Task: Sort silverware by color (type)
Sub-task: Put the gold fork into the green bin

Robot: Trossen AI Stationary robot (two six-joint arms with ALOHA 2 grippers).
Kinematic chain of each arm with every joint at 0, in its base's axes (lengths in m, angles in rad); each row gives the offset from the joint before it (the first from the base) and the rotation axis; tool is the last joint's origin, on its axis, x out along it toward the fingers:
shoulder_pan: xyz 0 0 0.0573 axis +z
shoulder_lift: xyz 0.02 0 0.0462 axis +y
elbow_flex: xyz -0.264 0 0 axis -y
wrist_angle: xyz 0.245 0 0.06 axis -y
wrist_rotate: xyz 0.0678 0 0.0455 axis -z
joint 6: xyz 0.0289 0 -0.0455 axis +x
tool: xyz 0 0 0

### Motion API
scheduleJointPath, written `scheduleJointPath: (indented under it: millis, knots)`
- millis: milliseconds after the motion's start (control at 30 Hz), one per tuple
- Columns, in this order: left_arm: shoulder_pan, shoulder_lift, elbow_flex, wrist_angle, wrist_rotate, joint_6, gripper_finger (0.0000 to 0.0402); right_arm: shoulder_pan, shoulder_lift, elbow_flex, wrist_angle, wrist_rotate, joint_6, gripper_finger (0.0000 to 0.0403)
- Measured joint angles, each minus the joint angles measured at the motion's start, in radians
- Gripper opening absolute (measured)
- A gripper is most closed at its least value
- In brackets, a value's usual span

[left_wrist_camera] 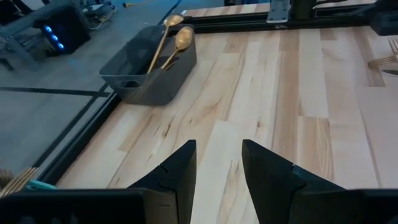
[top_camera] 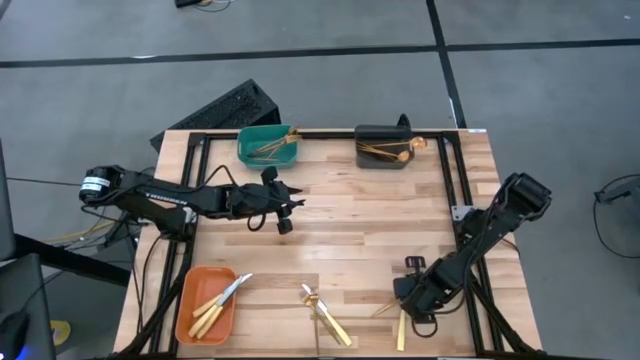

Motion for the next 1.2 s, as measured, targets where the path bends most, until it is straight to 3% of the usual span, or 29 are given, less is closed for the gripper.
scheduleJointPath:
  millis: [233,300,400,567,667,800,933,1000,1200]
  knots:
    - [0.000,0.000,0.000,-0.007,0.000,-0.014,0.0116,-0.046,-0.035,0.036,-0.145,-0.010,0.014,0.0033]
    - [0.000,0.000,0.000,-0.006,0.001,-0.022,0.0116,-0.065,-0.074,0.057,-0.203,0.024,-0.027,0.0031]
    - [0.000,0.000,0.000,0.005,0.001,-0.036,0.0116,-0.087,-0.151,0.082,-0.200,0.186,-0.092,0.0031]
    - [0.000,0.025,0.000,0.046,0.002,-0.067,0.0116,-0.166,-0.208,0.079,-0.150,0.583,-0.232,0.0038]
    - [0.000,0.073,-0.001,0.116,0.011,-0.055,0.0116,-0.257,-0.192,0.080,-0.106,0.697,-0.267,0.0036]
    - [-0.003,0.150,0.005,0.267,0.081,0.043,0.0116,-0.404,-0.141,0.079,-0.015,0.656,-0.299,0.0035]
    - [-0.026,0.213,0.008,0.401,0.086,0.183,0.0116,-0.549,-0.103,0.079,0.044,0.476,-0.273,0.0036]
    - [-0.041,0.240,0.007,0.422,0.077,0.263,0.0116,-0.607,-0.100,0.079,0.045,0.389,-0.252,0.0037]
    - [-0.074,0.379,0.073,0.438,0.038,0.488,0.0116,-0.704,-0.115,0.081,0.127,0.268,-0.231,0.0037]
